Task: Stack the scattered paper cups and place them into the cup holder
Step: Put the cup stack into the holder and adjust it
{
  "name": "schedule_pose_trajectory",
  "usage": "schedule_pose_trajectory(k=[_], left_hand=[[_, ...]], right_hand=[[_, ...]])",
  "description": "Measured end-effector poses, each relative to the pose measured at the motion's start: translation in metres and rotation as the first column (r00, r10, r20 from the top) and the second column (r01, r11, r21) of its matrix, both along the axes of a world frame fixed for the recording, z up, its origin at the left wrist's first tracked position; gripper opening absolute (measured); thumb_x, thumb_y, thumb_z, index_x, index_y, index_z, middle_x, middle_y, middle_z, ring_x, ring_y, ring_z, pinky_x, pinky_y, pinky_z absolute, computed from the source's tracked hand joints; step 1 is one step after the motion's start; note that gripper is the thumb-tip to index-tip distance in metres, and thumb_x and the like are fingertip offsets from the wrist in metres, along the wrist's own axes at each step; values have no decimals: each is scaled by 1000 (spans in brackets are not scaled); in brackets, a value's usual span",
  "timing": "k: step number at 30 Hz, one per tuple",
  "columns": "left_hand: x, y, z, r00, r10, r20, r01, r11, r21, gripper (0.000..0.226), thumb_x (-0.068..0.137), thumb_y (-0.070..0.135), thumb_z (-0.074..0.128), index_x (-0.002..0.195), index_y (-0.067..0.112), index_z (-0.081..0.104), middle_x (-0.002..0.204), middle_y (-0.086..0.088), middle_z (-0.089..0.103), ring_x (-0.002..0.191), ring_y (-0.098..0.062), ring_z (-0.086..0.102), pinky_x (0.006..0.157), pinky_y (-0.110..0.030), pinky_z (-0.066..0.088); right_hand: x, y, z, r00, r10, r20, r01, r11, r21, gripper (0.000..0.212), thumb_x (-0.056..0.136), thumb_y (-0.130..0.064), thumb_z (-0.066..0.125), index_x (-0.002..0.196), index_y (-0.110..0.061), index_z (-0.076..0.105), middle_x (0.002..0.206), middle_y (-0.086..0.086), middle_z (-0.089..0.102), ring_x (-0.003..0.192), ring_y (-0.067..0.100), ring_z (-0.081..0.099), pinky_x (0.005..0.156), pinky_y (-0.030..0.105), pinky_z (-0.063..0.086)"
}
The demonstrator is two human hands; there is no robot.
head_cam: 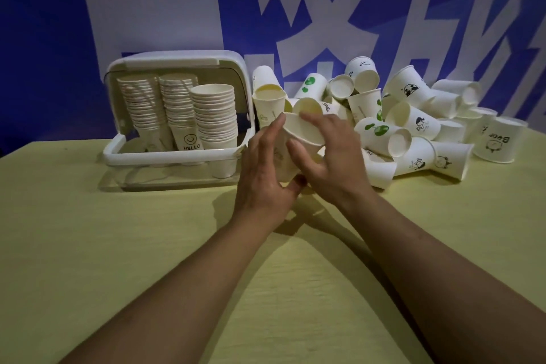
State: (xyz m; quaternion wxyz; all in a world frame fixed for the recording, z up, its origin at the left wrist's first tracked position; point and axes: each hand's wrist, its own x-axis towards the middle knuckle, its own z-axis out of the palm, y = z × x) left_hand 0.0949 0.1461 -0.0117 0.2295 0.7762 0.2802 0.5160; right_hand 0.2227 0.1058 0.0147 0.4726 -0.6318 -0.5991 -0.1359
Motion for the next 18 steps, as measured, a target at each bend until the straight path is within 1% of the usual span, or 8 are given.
schedule_pose_trajectory(k=[4, 6, 8, 10, 12, 14, 16, 18], left_hand=[[-13, 1, 6, 999, 46, -21, -46, 999, 5, 80, 85, 31, 77, 138, 53, 22, 143, -2, 49, 119, -20, 55, 87, -44, 56], [-22, 3, 12, 995, 99, -1, -99, 993, -60, 75, 85, 41, 75, 138, 52, 22, 137, 2, 54, 108, -20, 61, 78, -37, 58], [-29, 8, 22, 987, 144, 73, -131, 979, -156, 72, 86, 46, 72, 139, 50, 24, 127, 10, 51, 103, -18, 63, 76, -35, 59], [-36, 16, 36, 970, 199, 138, -172, 968, -185, 69, 88, 44, 71, 140, 42, 26, 128, 8, 48, 106, -17, 60, 75, -29, 56], [-43, 28, 56, 956, 234, 176, -212, 968, -133, 69, 89, 41, 71, 142, 34, 27, 132, 4, 47, 104, -10, 57, 73, -19, 50], [-49, 41, 80, 943, 255, 213, -243, 967, -79, 70, 89, 39, 72, 143, 29, 28, 128, 6, 46, 97, -1, 56, 69, -12, 47], [-52, 58, 104, 924, 280, 261, -275, 960, -55, 71, 89, 39, 72, 142, 27, 28, 131, 3, 48, 98, -2, 57, 70, -13, 49], [-52, 74, 122, 911, 295, 288, -292, 955, -55, 71, 89, 36, 72, 143, 24, 27, 139, -1, 48, 103, -7, 58, 76, -20, 54]], right_hand=[[-8, -1, -4, 979, 129, -161, -141, 988, -62, 71, 86, -67, 43, 144, -26, 46, 136, -2, 53, 121, 12, 48, 95, 25, 37], [-12, -4, -6, 940, 208, -269, -236, 969, -72, 69, 89, -64, 46, 148, -28, 39, 134, -5, 53, 113, 9, 54, 89, 24, 46], [-19, -6, -11, 841, 296, -452, -363, 929, -67, 54, 97, -54, 47, 146, -32, 39, 125, -9, 56, 102, 4, 58, 77, 17, 50], [-25, -4, -19, 735, 325, -596, -446, 893, -63, 36, 102, -43, 46, 137, -35, 48, 115, -8, 61, 92, 6, 60, 67, 14, 47], [-27, 4, -28, 727, 304, -616, -471, 873, -126, 27, 103, -39, 45, 128, -34, 56, 107, -6, 65, 83, 9, 61, 64, 20, 47], [-27, 10, -35, 705, 279, -652, -502, 846, -181, 28, 102, -40, 46, 126, -32, 59, 100, -6, 67, 76, 10, 61, 65, 29, 50], [-26, 14, -39, 657, 252, -711, -522, 832, -187, 28, 101, -41, 48, 124, -31, 61, 95, -5, 68, 67, 13, 59, 63, 35, 50], [-25, 17, -42, 620, 248, -744, -533, 829, -168, 25, 101, -38, 50, 121, -30, 63, 93, -2, 67, 63, 16, 57, 60, 35, 48]])
